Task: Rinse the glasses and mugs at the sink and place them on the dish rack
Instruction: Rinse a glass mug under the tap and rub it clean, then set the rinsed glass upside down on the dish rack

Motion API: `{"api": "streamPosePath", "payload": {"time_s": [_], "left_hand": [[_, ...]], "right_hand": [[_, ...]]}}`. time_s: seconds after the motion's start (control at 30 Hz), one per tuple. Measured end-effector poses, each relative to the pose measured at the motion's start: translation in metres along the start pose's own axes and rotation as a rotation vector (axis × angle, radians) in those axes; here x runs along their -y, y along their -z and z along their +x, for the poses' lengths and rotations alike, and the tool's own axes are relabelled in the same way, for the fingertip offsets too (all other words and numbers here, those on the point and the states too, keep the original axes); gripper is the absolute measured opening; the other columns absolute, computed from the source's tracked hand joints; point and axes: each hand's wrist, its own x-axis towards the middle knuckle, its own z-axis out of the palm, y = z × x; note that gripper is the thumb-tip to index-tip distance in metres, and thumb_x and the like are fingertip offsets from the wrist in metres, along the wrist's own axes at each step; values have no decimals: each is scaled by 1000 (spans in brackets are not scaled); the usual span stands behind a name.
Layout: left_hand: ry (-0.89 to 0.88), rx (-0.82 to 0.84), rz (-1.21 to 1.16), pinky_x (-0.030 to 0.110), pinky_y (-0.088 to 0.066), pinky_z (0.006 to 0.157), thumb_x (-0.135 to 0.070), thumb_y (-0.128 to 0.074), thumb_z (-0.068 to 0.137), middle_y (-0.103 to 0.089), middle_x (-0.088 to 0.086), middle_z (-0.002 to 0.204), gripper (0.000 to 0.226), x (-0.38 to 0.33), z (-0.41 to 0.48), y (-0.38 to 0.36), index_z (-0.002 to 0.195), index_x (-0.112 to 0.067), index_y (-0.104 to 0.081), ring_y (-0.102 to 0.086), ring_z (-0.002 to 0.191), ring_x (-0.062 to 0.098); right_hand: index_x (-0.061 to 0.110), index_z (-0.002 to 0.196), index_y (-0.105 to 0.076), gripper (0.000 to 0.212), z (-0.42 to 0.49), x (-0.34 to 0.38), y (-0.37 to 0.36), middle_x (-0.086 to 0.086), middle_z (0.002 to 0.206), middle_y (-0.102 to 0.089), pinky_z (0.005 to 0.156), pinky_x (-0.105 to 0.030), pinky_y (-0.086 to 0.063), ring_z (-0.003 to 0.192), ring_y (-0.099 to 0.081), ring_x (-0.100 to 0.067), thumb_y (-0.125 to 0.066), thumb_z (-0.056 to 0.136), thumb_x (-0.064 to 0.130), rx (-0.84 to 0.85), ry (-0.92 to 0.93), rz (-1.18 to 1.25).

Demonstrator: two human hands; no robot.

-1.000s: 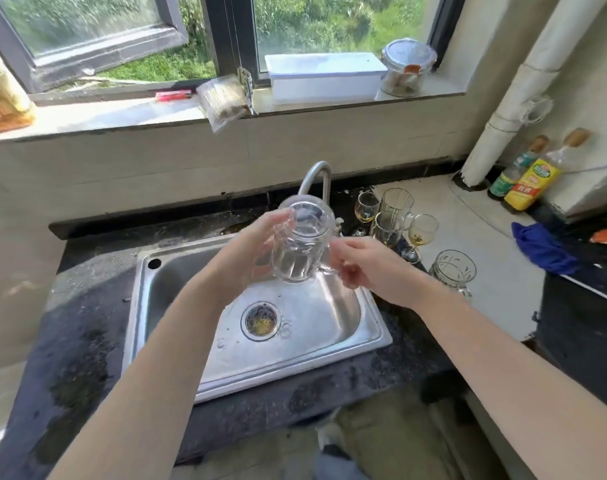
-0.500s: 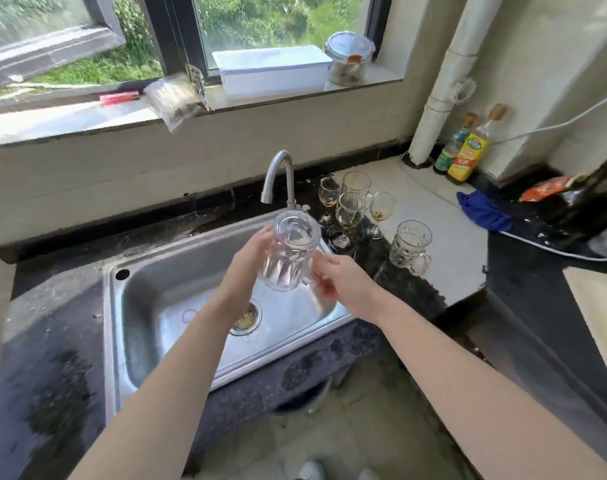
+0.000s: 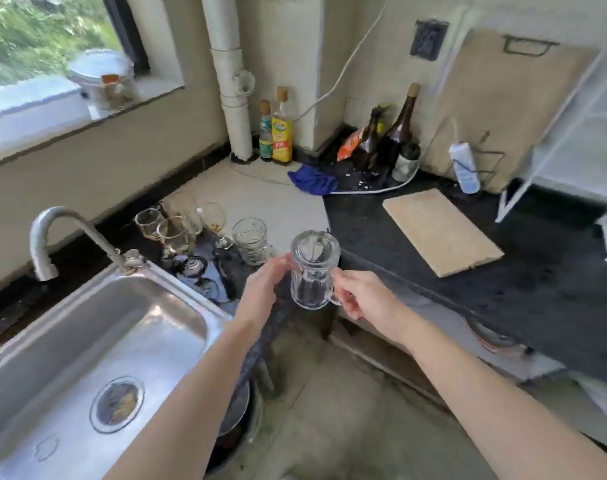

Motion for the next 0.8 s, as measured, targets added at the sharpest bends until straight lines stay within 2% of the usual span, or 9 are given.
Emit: {"api": "streamPosePath", "payload": {"time_s": [0.07, 0.17, 0.23, 0.3, 0.4, 0.6, 0.73, 0.8], "left_hand": [[-10, 109, 61, 34, -38, 87, -25, -46, 98, -64, -13, 105, 27, -1, 12, -53, 86, -38, -67, -54, 110, 12], [-38, 238, 123, 29, -35, 88, -23, -51, 95, -65, -13, 106, 20, -3, 16, -134, 92, -36, -66, -55, 98, 0], [-43, 309, 159, 29, -36, 88, -20, -52, 94, -66, -6, 112, 19, 2, 15, -187, 96, -31, -67, -56, 100, 4], [-27, 359, 185, 30, -39, 89, -16, -50, 94, -67, -3, 114, 22, 11, 12, -238, 93, -28, -68, -56, 105, 10], [12, 447, 261, 32, -40, 92, -18, -47, 95, -67, -3, 114, 22, 28, 4, -315, 96, -26, -68, -56, 107, 13], [28, 643, 339, 30, -41, 84, -24, -59, 89, -68, -19, 96, 16, 41, -18, -458, 94, -29, -73, -56, 91, -6], [-42, 707, 394, 31, -46, 91, -25, -56, 90, -69, -17, 98, 21, 47, -24, -549, 99, -30, -74, -58, 94, 2], [-70, 761, 431, 29, -45, 88, -23, -53, 92, -69, -16, 97, 23, 48, -23, -590, 101, -29, -73, -58, 92, 4]], "right_hand": [[12, 55, -39, 50, -15, -10, 48, -5, 57, -34, 45, -23, -20, 43, -32, -11, -45, 101, 30, -103, 1, -4], [12, 55, -41, 52, -41, -30, 120, -6, 57, -36, 46, -23, -23, 42, -36, -9, -44, 101, 35, -218, -26, 25], [13, 56, -41, 51, -61, -47, 166, -6, 58, -37, 47, -23, -25, 45, -34, -11, -45, 100, 38, -281, -55, 39], [15, 54, -39, 51, -82, -65, 211, -4, 59, -37, 46, -22, -25, 45, -33, -11, -45, 100, 39, -337, -87, 51], [17, 51, -40, 53, -114, -95, 274, -1, 56, -40, 45, -22, -24, 44, -32, -10, -47, 99, 38, -415, -144, 88], [15, 56, -43, 47, -183, -134, 388, -2, 59, -44, 44, -20, -23, 47, -34, -11, -48, 99, 34, -590, -216, 143], [14, 55, -43, 46, -214, -146, 451, -2, 56, -40, 44, -21, -23, 46, -33, -11, -55, 95, 33, -722, -227, 174], [14, 56, -42, 45, -223, -151, 481, 0, 54, -39, 43, -21, -23, 46, -33, -11, -56, 94, 34, -793, -239, 212]]}}
